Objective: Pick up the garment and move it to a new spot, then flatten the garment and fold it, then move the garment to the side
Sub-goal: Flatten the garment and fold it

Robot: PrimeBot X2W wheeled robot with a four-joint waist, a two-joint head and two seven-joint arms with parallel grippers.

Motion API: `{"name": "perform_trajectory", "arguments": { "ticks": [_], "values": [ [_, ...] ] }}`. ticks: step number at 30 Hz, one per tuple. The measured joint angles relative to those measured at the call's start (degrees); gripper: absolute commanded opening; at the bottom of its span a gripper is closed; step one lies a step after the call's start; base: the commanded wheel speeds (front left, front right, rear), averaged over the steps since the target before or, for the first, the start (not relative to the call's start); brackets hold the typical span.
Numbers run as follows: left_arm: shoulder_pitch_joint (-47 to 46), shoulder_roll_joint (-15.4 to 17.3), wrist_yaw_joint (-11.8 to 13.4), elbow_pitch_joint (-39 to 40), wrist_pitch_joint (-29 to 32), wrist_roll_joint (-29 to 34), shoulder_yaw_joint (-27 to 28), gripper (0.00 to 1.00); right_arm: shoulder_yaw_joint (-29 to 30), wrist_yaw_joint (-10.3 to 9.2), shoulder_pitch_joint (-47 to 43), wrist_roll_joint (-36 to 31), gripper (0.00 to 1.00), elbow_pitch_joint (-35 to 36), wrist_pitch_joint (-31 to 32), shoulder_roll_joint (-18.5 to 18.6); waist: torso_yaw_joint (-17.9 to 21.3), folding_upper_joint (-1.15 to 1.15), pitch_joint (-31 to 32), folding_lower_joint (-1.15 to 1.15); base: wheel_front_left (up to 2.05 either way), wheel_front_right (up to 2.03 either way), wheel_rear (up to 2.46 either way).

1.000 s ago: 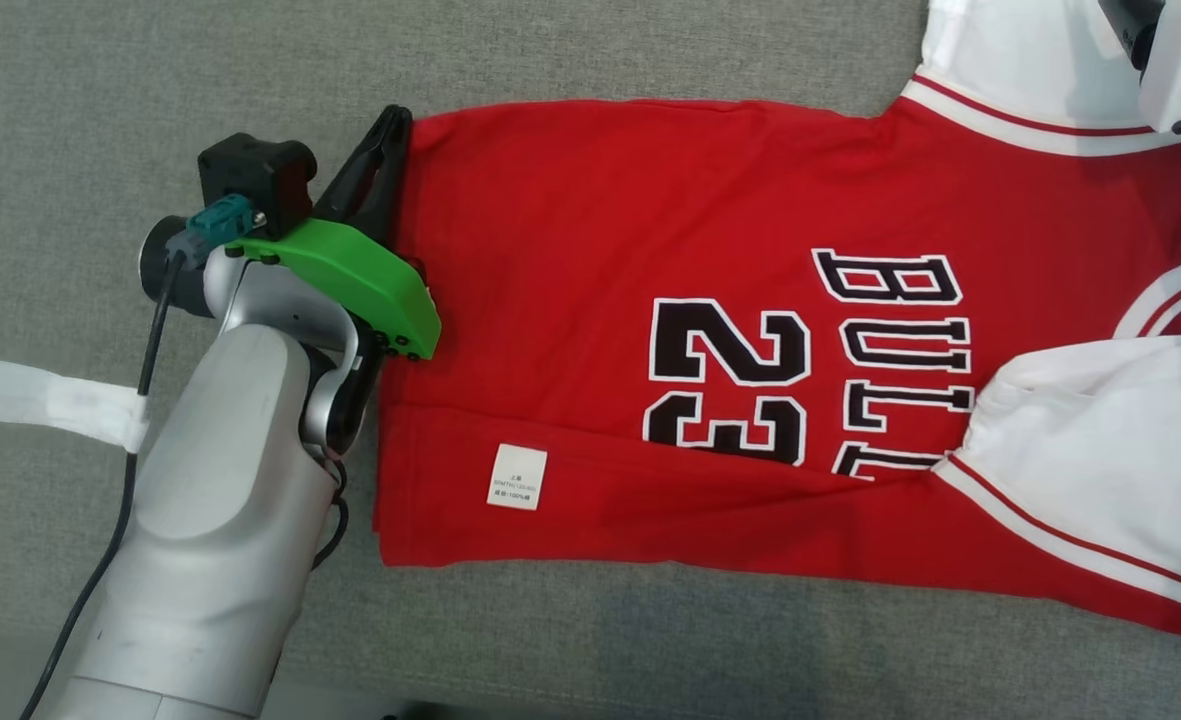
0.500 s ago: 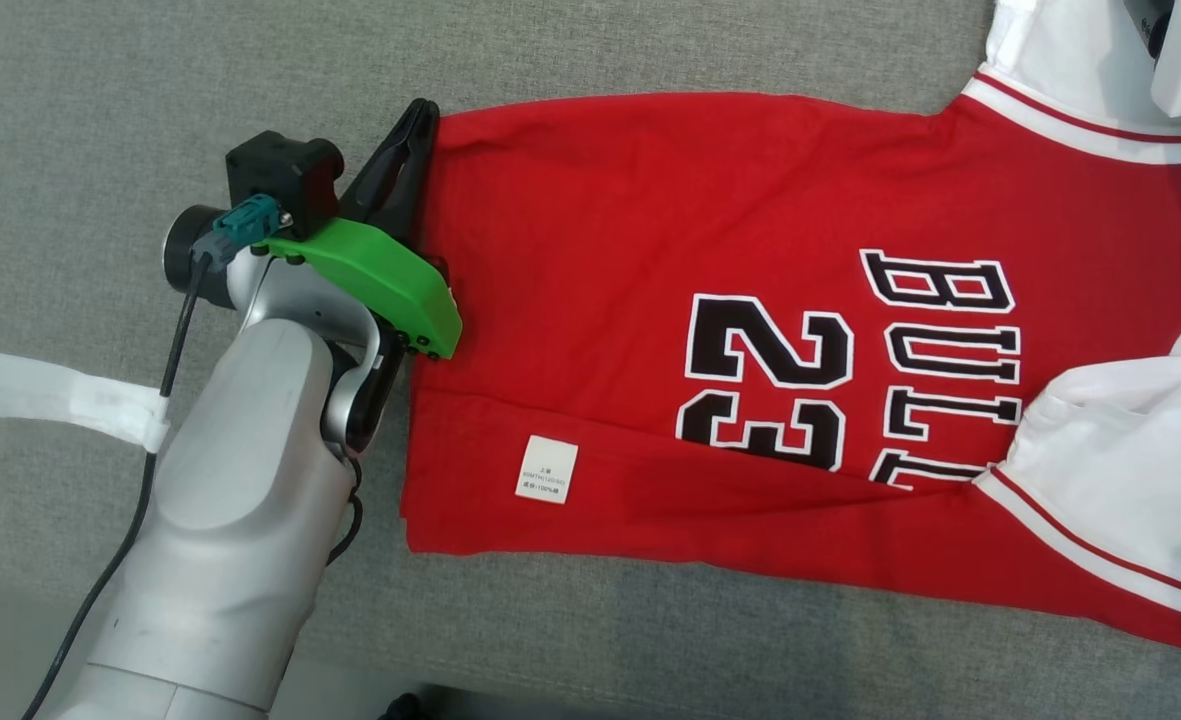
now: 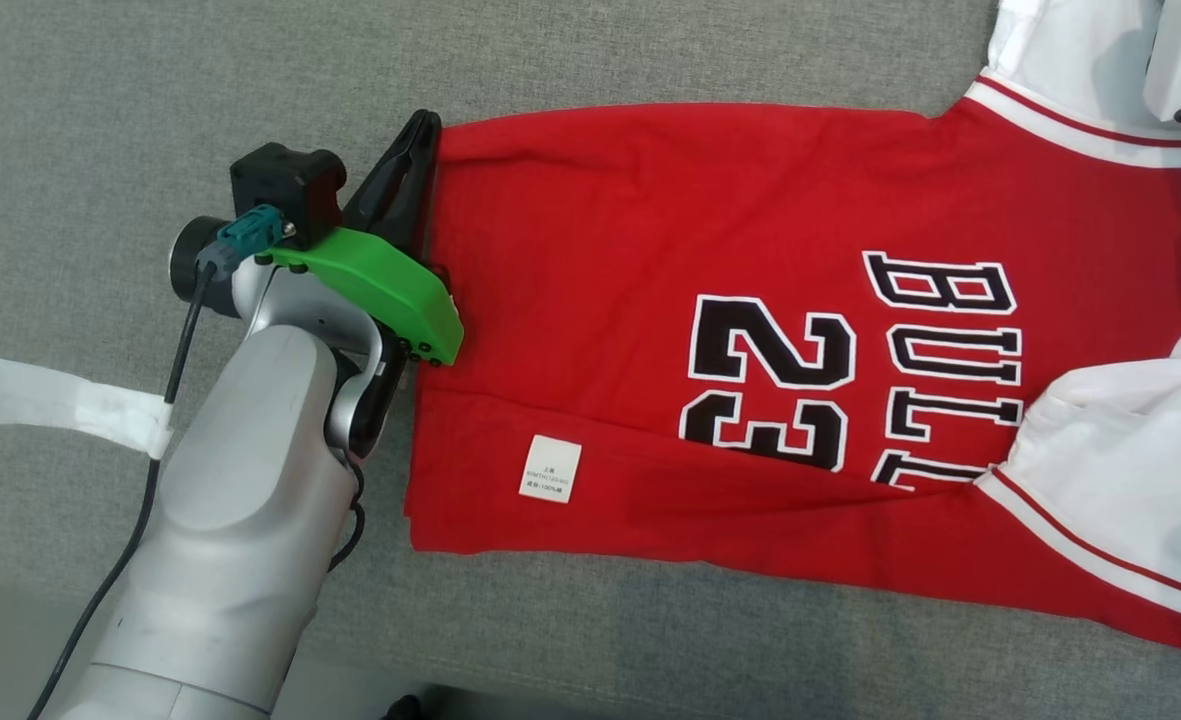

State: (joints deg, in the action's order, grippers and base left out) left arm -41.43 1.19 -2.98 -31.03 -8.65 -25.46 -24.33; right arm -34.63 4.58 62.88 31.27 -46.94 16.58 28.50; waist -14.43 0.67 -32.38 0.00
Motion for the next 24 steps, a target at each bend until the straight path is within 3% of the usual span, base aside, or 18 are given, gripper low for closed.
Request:
{"name": "perform_trajectory", "arguments": {
  "ticks": [16, 24],
  "values": [
    [-1.2, 1.1, 0.7, -3.4, -1.9, -0.2, 2.0, 0.0, -0.2, 1.96, -0.2, 0.2, 0.0, -0.1, -13.1, -2.9, 3.6, 0.0, 1.6, 0.0, 0.0, 0.0, 0.0],
    [-1.1, 2.6, 0.5, -3.6, -3.1, -0.2, 2.1, 0.0, 0.2, 1.98, -5.5, 1.6, 0.0, 0.2, -22.0, -3.9, 6.3, 0.0, 5.2, 0.0, 0.0, 0.0, 0.0]
  ]
}}
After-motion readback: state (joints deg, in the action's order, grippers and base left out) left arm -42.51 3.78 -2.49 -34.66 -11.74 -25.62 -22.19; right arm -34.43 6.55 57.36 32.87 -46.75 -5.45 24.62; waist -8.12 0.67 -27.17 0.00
